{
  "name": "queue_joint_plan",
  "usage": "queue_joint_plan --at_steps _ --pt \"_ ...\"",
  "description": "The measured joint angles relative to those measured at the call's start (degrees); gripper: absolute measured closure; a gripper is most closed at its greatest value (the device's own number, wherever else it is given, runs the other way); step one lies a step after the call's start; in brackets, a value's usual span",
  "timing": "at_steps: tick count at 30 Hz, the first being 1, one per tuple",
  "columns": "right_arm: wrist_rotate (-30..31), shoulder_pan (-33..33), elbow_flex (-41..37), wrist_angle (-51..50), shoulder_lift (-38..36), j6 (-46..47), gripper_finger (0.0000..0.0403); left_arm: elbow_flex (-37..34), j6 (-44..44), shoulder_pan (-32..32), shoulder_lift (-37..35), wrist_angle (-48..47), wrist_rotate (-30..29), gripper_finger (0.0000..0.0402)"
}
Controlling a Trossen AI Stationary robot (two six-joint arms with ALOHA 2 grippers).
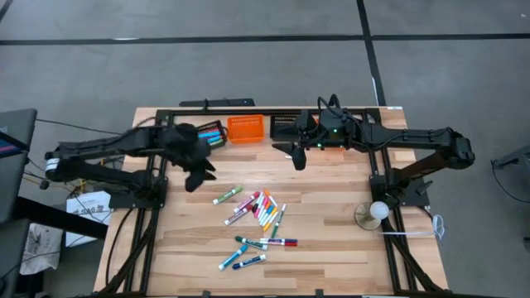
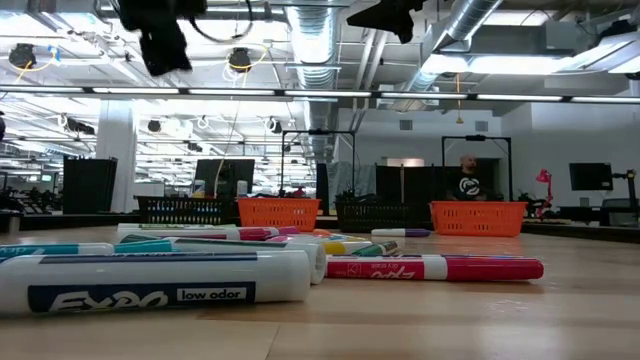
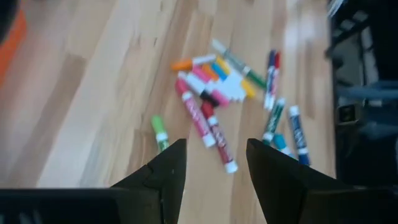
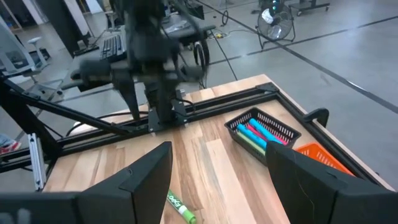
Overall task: Pick & Place Markers
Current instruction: Put the light green marker pen into the left orange bin
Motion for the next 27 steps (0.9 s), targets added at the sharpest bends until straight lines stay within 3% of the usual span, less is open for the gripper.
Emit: queue_joint_plan --at_steps 14,27 --pt "0.0 0.1 0.0 -3.0 0.0 0.0 0.0154 0.0 3.8 1.8 21.3 -1.1 0.0 0.0234" --pt "0.0 0.1 0.0 -3.3 0.0 0.0 0.0154 0.0 1.4 -3.4 29.6 0.0 0.0 0.0234"
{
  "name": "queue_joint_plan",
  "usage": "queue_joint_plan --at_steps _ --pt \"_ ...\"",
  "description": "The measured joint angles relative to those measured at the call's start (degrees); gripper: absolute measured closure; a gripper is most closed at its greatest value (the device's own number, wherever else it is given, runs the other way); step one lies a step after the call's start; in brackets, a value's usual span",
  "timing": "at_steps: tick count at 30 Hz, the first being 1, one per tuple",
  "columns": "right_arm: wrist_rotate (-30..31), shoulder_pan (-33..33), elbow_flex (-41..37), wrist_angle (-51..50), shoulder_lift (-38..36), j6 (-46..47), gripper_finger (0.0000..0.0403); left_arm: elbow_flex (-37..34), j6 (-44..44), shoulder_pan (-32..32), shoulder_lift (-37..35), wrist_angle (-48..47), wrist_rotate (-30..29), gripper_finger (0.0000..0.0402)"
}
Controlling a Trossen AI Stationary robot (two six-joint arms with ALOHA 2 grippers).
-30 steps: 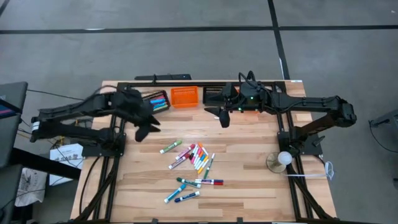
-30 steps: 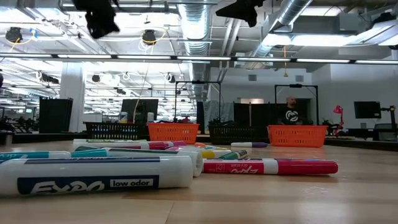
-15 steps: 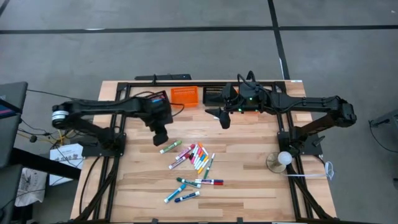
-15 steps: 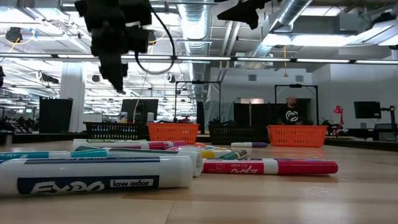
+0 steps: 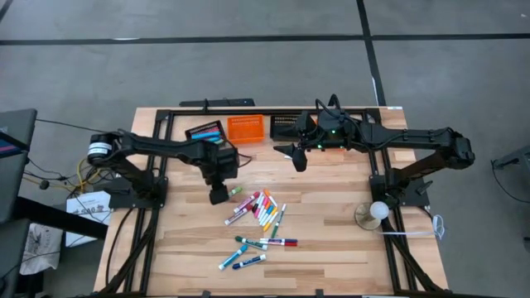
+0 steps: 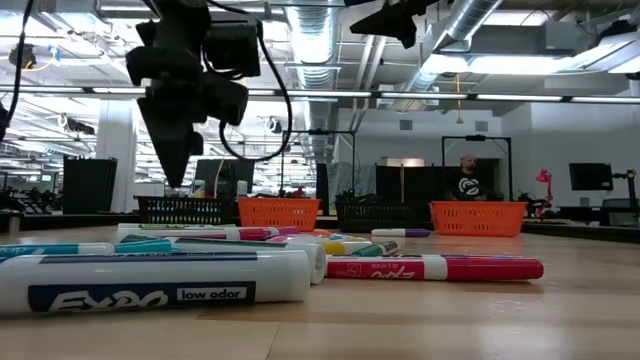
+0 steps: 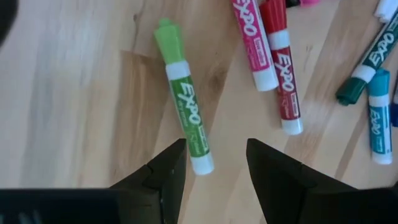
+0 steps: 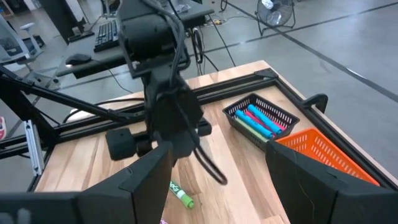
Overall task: Pick & Place Markers
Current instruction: Put the light green marker pen into the left orange bin
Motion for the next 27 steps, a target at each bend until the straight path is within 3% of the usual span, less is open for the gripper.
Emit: queue_joint_plan --at_steps 14,27 --pt "0.0 0.0 0.0 0.0 0.0 0.0 0.0154 0.0 -8.4 -1.1 5.2 5.0 -3.6 0.0234" --pt "-0.2 0.0 0.0 -0.2 0.0 0.0 0.0154 0.0 -9.9 -1.4 9.6 6.4 -8.0 0.0234"
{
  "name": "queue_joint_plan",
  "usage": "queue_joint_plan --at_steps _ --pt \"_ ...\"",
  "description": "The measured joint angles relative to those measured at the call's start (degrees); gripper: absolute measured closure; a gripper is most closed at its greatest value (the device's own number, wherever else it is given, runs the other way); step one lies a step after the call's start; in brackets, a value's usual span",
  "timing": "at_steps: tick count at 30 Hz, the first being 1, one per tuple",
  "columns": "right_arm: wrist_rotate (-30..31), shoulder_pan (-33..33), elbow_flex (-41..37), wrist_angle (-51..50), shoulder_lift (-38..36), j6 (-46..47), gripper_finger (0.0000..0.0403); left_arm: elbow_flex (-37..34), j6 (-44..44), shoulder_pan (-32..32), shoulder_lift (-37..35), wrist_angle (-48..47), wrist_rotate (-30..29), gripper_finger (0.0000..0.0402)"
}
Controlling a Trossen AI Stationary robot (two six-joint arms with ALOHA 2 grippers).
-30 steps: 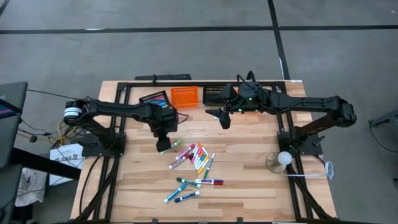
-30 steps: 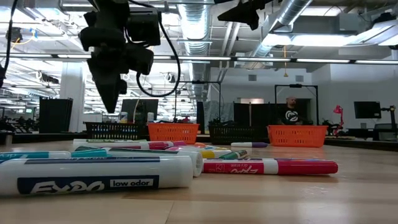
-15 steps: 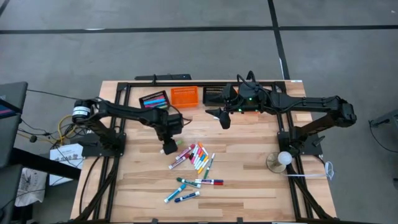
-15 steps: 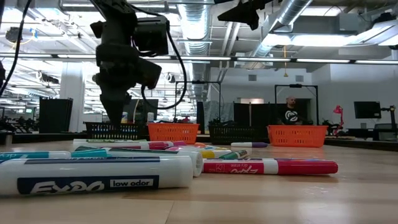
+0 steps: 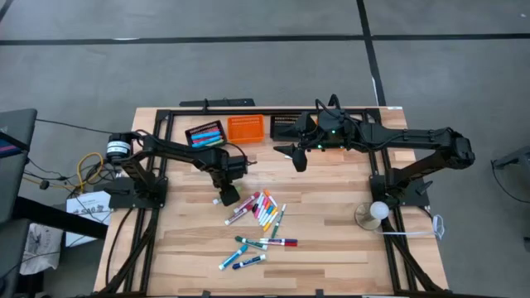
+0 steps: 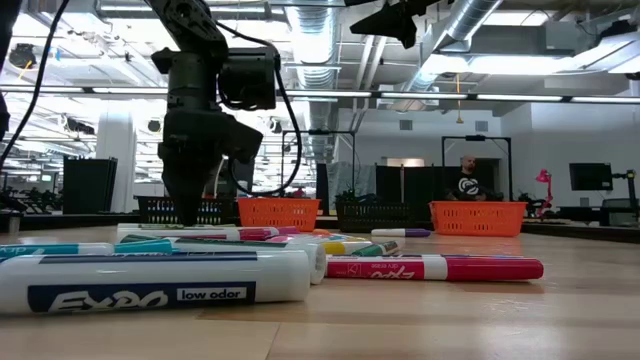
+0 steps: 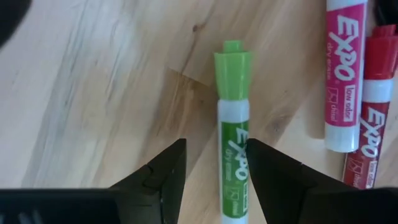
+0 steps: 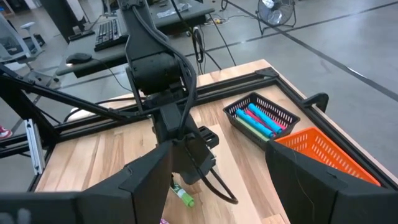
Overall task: Pick & Place Markers
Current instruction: Put the light green marker pen into the left orange bin
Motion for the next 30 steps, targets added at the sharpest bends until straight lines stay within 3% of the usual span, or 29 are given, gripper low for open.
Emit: queue_joint_plan --at_steps 13,16,22,30 --pt "0.0 0.0 0.0 -0.1 0.0 0.0 0.0154 -2.7 -1.5 -0.3 2.5 4.2 0.5 0.0237" --pt "0.0 0.0 0.0 -0.1 0.0 0.0 0.0154 -4.1 -1.8 -0.2 2.7 4.9 0.4 0.0259" --pt "0.0 0.0 0.0 0.0 0.0 0.0 0.0154 -5.2 -1.7 -0.2 1.0 6.0 -0.3 0.0345" --pt "0.0 0.0 0.0 0.0 0.0 0.0 0.0154 -5.7 -0.5 0.1 -5.3 5.6 -0.7 0.0345"
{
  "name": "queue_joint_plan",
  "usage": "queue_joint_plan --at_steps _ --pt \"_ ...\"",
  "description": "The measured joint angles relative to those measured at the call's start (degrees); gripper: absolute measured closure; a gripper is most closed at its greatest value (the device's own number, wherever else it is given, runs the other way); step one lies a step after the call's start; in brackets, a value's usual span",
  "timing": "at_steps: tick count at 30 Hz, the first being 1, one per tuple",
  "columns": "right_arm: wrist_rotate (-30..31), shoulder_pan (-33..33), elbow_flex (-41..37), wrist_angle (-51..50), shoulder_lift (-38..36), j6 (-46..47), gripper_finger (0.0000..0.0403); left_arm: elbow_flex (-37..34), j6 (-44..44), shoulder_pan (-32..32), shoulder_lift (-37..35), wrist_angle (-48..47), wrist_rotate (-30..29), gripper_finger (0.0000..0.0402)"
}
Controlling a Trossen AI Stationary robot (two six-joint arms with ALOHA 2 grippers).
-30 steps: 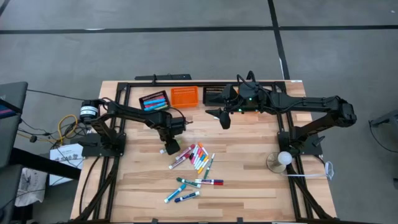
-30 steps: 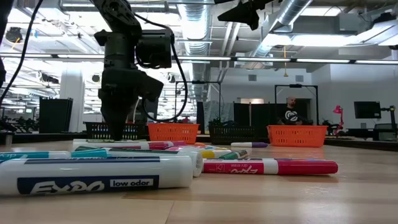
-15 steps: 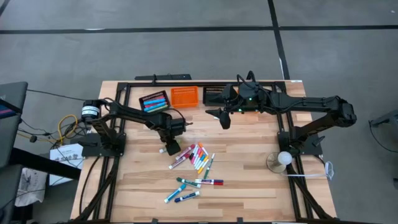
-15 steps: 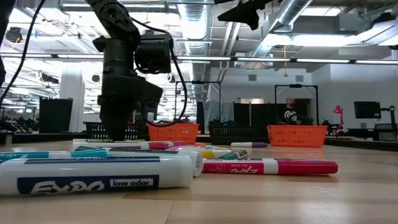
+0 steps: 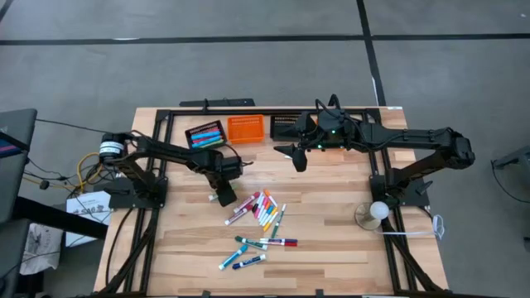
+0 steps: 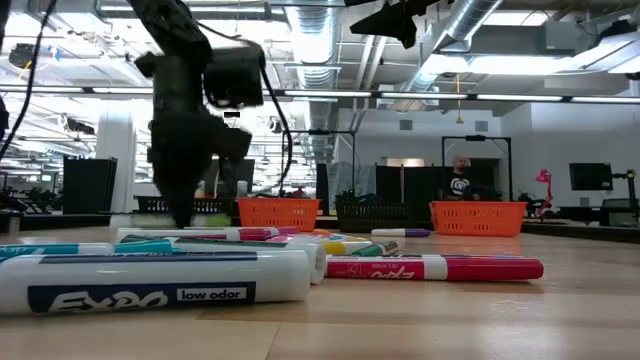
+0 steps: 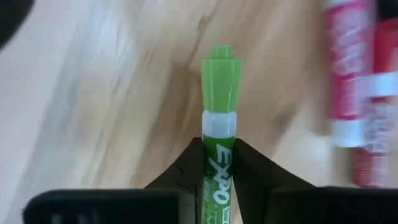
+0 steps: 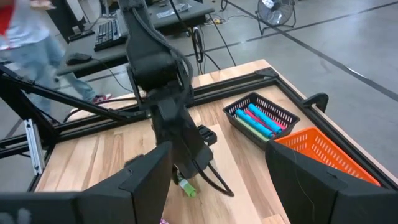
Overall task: Pick & Place Markers
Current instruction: Put the light green marker pen into the left orange bin
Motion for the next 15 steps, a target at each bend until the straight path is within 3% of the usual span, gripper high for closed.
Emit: queue_joint_plan --at_steps 8,15 --pt "0.0 0.0 0.0 0.0 0.0 0.0 0.0154 0.2 0.5 1.8 -16.0 -0.7 -0.3 0.0345" --pt "0.0 0.0 0.0 0.0 0.0 0.0 0.0154 0.1 9.1 4.4 -31.7 5.0 -0.4 0.0345"
